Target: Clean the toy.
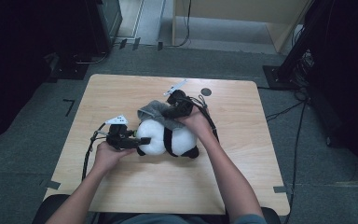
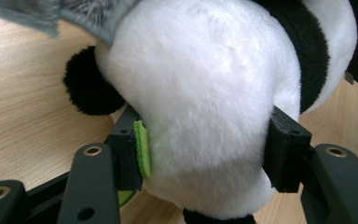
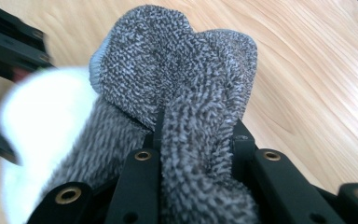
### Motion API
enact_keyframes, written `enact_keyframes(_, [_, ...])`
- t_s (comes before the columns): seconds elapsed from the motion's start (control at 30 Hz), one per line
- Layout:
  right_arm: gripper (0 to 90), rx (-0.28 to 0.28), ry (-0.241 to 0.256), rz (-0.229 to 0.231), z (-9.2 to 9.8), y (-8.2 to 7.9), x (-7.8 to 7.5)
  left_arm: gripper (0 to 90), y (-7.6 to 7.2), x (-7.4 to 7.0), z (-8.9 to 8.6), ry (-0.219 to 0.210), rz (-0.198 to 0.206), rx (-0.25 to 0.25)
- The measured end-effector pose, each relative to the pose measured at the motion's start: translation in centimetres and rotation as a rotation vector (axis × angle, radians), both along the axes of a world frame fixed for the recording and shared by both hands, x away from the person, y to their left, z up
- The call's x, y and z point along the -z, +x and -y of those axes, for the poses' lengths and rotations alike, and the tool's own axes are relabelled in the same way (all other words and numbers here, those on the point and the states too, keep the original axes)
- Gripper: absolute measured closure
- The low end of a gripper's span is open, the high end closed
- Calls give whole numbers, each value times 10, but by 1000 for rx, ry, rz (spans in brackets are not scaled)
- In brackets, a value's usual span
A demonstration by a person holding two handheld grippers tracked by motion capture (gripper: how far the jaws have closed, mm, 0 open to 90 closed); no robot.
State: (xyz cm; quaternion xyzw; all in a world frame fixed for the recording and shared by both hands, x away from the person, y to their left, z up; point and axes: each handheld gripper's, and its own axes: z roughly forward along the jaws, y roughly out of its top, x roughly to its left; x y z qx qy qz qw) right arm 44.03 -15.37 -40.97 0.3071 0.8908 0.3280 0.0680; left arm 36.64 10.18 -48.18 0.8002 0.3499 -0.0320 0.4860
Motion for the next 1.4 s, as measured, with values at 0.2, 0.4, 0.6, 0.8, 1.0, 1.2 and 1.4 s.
enact_keyframes(0.2, [722, 55, 31, -40, 21, 9, 4, 418, 0, 0, 0, -3, -7, -3])
enact_keyframes(0.4, [716, 107, 37, -40, 43, 14, 6, 415, 1, 0, 0, -3, -8, -4])
enact_keyframes(0.6, [720, 169, 96, -37, 73, 12, 16, 412, 1, 0, -1, -4, -9, -5])
enact_keyframes(0.8, [720, 217, 100, -54, 99, 9, 31, 404, 1, 0, -1, -4, -12, -8])
enact_keyframes(1.0, [720, 210, 90, -34, 115, 3, 46, 399, 1, 1, -1, -8, -13, -9])
enact_keyframes(1.2, [712, 257, 81, -51, 124, 1, 46, 395, 2, 1, -2, -9, -14, -4])
enact_keyframes(1.4, [694, 281, 142, 0, 126, -4, 27, 393, 1, 1, -1, -10, -15, -5])
